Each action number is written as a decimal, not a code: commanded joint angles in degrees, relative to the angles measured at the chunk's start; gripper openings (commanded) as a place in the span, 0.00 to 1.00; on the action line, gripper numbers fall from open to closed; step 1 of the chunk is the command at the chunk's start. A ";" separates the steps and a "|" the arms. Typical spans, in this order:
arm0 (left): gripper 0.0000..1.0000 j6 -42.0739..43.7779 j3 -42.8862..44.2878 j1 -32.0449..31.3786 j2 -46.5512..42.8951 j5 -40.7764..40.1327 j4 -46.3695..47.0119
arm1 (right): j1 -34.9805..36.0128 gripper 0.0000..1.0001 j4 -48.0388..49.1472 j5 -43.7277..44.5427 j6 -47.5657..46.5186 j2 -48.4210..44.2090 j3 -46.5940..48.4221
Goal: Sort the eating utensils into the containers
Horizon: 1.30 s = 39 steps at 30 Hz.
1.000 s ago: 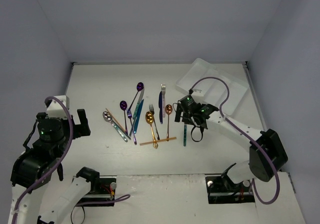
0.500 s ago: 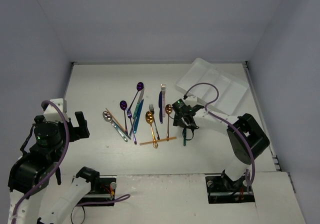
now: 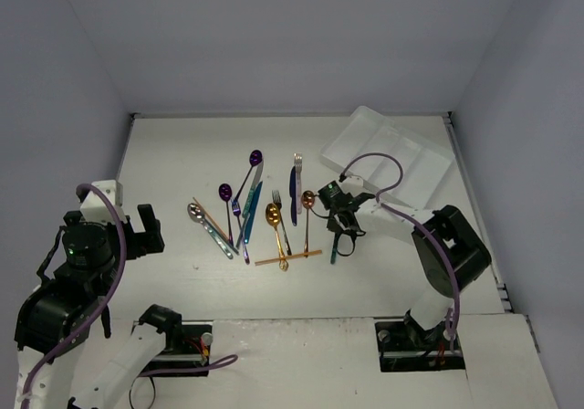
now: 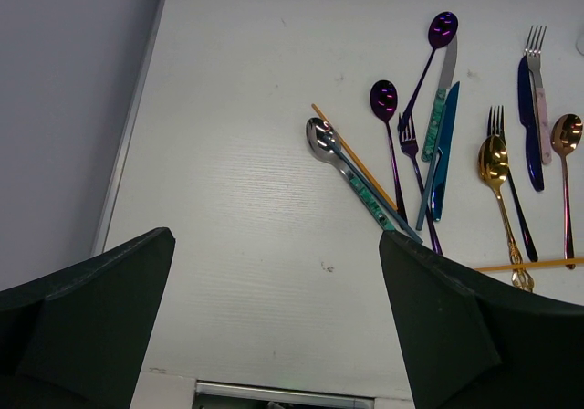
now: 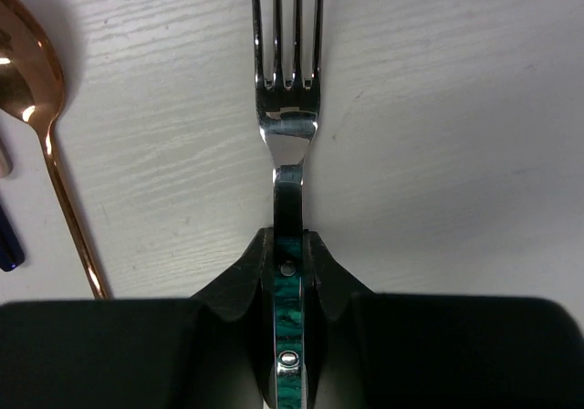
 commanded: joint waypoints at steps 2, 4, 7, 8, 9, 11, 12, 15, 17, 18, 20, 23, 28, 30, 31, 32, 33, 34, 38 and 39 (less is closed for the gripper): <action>0.94 -1.04 2.98 -0.36 1.29 0.48 1.16 | -5.55 0.00 -3.62 3.14 -3.80 -11.49 3.48; 0.94 -1.69 3.41 -0.45 1.26 0.68 1.12 | -8.91 0.00 -4.76 3.14 -5.76 -14.93 5.79; 0.94 -2.87 3.97 -0.57 1.51 1.63 1.29 | -16.37 0.00 -5.72 1.57 -9.99 -17.67 9.27; 0.94 -3.15 3.98 -0.62 1.52 1.95 1.30 | -20.26 0.00 -5.91 0.51 -11.20 -17.20 10.58; 0.94 -3.42 3.98 -0.66 1.52 2.27 1.30 | -24.28 0.00 -6.09 -0.57 -12.37 -16.67 11.92; 0.94 -3.99 3.83 -0.66 1.67 2.85 1.30 | -30.25 0.00 -6.12 -3.23 -14.56 -14.68 13.65; 0.94 -4.45 3.81 -0.66 1.58 3.09 1.24 | -32.97 0.00 -6.09 -4.48 -15.58 -13.31 14.52; 0.94 -5.72 3.54 -0.66 1.52 5.02 1.21 | -40.39 0.00 -5.47 -7.73 -17.77 -6.53 17.53; 0.94 -6.35 3.46 -0.66 1.51 6.69 1.11 | -42.65 0.00 -4.81 -9.01 -18.27 -2.86 20.60; 0.94 -6.50 3.46 -0.66 1.43 6.84 1.03 | -43.88 0.00 -4.09 -9.81 -18.20 -0.54 21.34; 0.94 -6.89 3.48 -0.66 1.45 6.95 0.85 | -44.97 0.00 -2.92 -10.23 -17.79 2.25 23.19; 0.94 -7.39 3.81 -0.66 1.61 7.23 0.68 | -45.67 0.00 -1.69 -10.61 -17.51 6.78 25.50; 0.94 -7.91 3.81 -0.66 1.82 8.43 0.59 | -46.02 0.00 -1.08 -10.86 -18.22 12.95 28.91; 0.94 -8.00 3.62 -0.66 1.92 8.71 0.59 | -46.02 0.01 -1.08 -11.63 -18.90 14.10 29.73; 0.94 -8.07 3.48 -0.66 1.95 8.92 0.59 | -46.02 0.01 -1.08 -12.11 -19.28 14.92 30.31; 0.94 -8.17 3.33 -0.66 1.96 9.00 0.55 | -46.02 0.05 -1.12 -12.06 -19.47 15.37 30.41; 0.94 -8.27 3.21 -0.66 1.97 9.05 0.49 | -46.02 0.09 -1.16 -11.87 -19.64 15.68 30.41; 0.94 -8.32 3.31 -0.66 2.07 9.10 0.39 | -46.02 0.13 -1.11 -11.42 -19.84 15.69 30.41; 0.94 -8.78 3.63 -0.66 2.39 9.74 0.33 | -46.02 0.14 -1.17 -9.93 -21.79 15.34 30.84; 0.94 -8.92 3.63 -0.66 2.49 9.79 0.37 | -46.02 0.16 -1.17 -9.38 -22.43 15.20 31.21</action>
